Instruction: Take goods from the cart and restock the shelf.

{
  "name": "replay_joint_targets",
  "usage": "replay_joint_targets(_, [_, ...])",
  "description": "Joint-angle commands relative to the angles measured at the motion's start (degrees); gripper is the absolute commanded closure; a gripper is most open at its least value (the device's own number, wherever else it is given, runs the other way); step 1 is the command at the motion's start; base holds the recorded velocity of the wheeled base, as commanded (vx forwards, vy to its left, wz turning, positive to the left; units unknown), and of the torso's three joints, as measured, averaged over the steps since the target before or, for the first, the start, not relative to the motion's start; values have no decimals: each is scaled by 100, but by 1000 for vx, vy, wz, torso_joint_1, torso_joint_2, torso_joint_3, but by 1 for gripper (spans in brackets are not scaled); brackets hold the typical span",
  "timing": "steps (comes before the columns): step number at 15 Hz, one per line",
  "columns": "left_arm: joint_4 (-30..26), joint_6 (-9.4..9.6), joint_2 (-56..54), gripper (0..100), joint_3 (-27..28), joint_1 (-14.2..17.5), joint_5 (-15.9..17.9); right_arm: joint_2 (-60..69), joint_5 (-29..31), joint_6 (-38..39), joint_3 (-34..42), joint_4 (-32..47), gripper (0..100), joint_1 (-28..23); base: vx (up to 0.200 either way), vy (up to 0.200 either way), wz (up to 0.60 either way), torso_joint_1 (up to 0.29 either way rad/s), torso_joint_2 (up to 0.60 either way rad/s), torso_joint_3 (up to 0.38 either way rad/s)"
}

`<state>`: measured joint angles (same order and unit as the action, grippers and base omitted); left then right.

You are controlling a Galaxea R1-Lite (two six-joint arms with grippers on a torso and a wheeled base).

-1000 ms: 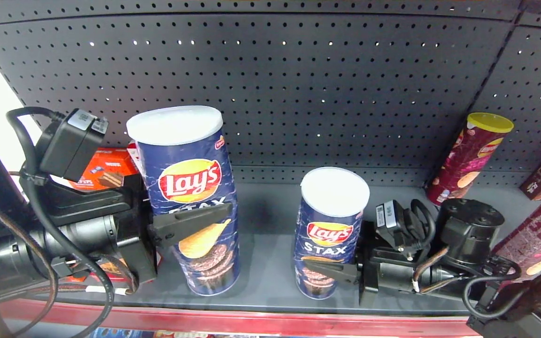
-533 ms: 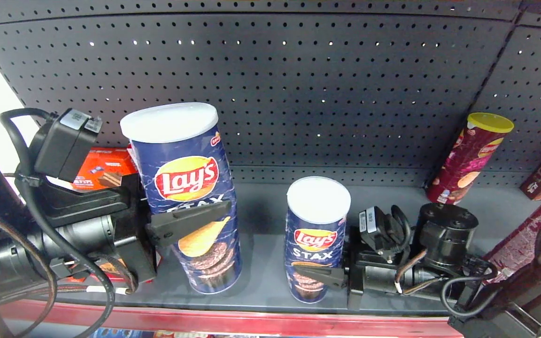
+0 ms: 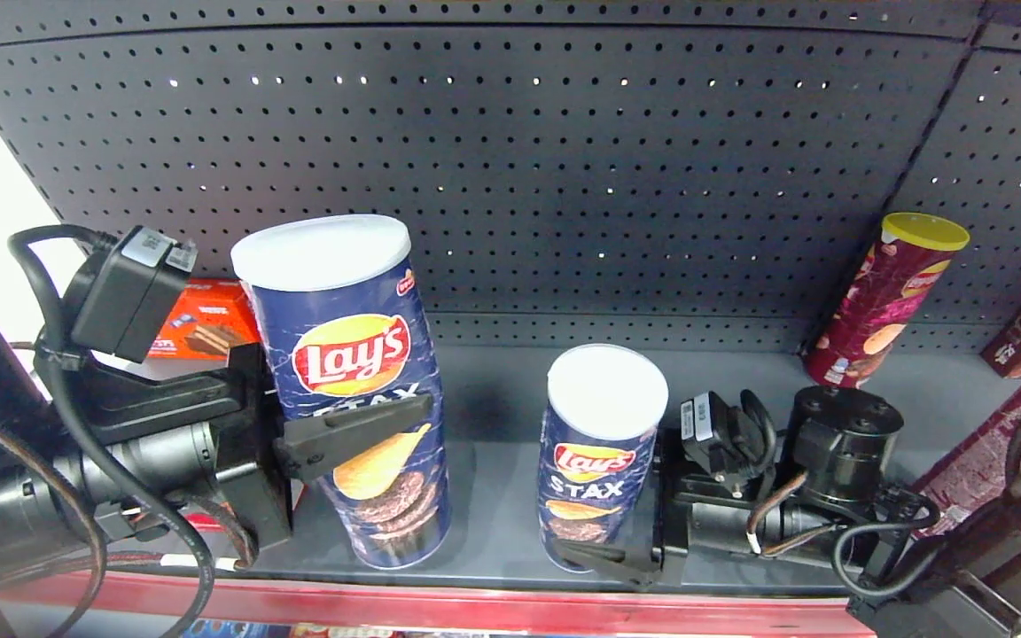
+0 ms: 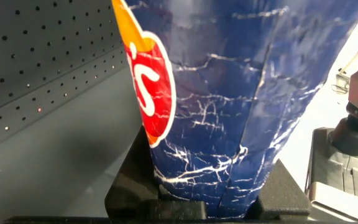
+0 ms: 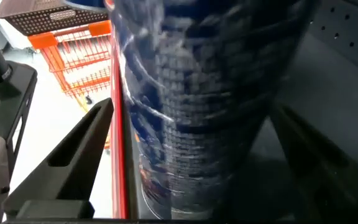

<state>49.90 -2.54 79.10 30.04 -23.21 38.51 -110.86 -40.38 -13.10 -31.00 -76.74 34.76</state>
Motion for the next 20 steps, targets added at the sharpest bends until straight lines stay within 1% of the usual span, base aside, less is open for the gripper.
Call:
replay_joint_targets(1, [-15,-1,-88,100,-33,1,-1,232,-5,1,94,-16,0,-144,0,0,0,0,0,0])
replay_joint_targets(6, [-6,-10,-106,100,-15,1,-1,715,-32,-8,692,-16,0,-347,0,0,0,0,0,0])
replay_joint_targets(9, [-6,-10,-106,100,-24,1,-1,803,-23,-8,736,-8,0,-514,0,0,0,0,0,0])
replay_joint_targets(12, [-6,-1,-115,100,-33,1,-1,900,-32,-8,780,-16,0,-558,0,0,0,0,0,0])
replay_joint_targets(17, [-15,-1,-150,100,-86,1,-1,1902,-32,18,1430,63,0,-540,0,0,0,0,0,0])
replay_joint_targets(18, [-15,-1,-167,100,-112,-8,-1,2394,-23,18,1738,63,0,-531,0,0,0,0,0,0])
replay_joint_targets(20, [-15,-1,-176,100,-103,-8,-1,2912,-5,45,2028,71,0,-558,0,0,0,0,0,0])
